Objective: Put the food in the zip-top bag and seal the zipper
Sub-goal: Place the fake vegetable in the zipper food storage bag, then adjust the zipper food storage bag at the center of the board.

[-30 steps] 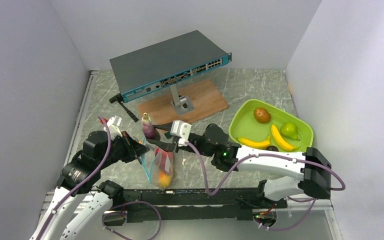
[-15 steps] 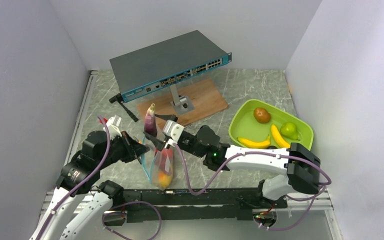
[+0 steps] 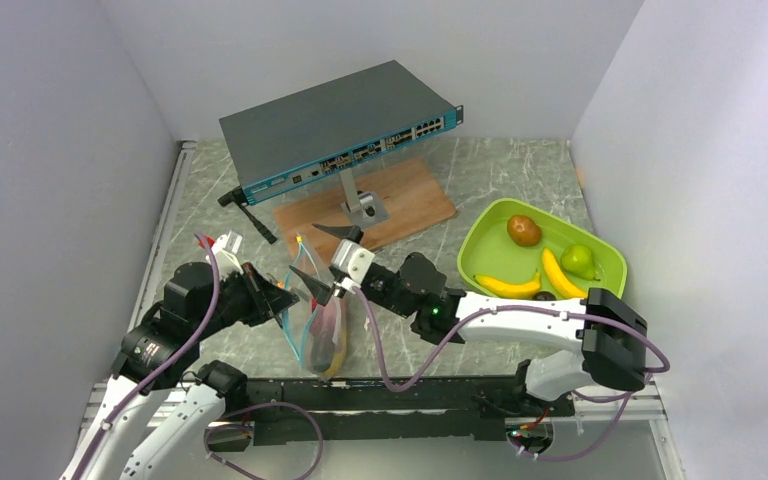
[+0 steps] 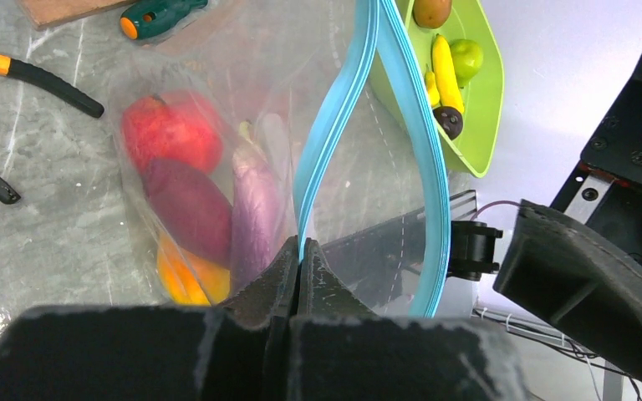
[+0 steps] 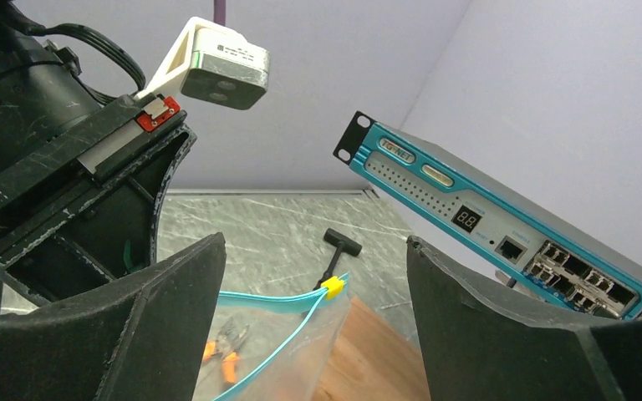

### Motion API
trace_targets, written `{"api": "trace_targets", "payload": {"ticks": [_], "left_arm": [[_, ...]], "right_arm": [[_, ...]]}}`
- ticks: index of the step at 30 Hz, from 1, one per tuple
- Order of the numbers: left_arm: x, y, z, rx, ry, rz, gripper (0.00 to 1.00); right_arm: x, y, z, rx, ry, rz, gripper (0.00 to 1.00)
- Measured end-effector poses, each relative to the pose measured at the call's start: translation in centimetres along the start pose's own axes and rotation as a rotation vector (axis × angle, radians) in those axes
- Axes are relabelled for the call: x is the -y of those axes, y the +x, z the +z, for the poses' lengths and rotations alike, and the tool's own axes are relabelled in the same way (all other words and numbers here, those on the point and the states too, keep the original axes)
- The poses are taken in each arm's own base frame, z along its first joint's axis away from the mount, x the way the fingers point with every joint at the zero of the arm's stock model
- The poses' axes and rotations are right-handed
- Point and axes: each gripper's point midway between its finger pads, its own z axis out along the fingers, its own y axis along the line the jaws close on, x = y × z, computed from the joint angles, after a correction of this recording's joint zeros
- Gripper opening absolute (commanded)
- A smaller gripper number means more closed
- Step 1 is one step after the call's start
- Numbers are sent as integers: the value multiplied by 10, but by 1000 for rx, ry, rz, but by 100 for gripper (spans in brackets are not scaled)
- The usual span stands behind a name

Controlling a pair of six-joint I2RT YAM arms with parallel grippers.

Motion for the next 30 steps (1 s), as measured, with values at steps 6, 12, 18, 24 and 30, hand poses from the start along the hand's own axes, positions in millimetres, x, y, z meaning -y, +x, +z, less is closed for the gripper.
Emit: {"api": "trace_targets", "payload": {"ticks": [6,12,18,24,30], "left_arm": [[0,0,0,0,-1,0,0],[3,-1,-7,-3,-4,5,0],[36,-24,-32,94,90,45,0],[2,9,15,-63,31,-16,0],[15,4,14,-106,33,-28,0]], "right_arm": [[5,-3,-4,-13,19,28,79],[15,-1,-14,-72,81,110,80],[32,-3,-23,-164,173,231,80],[45,-4,-35,-190,248,290,80],[57,7,-48,-231,310,315,80]]}}
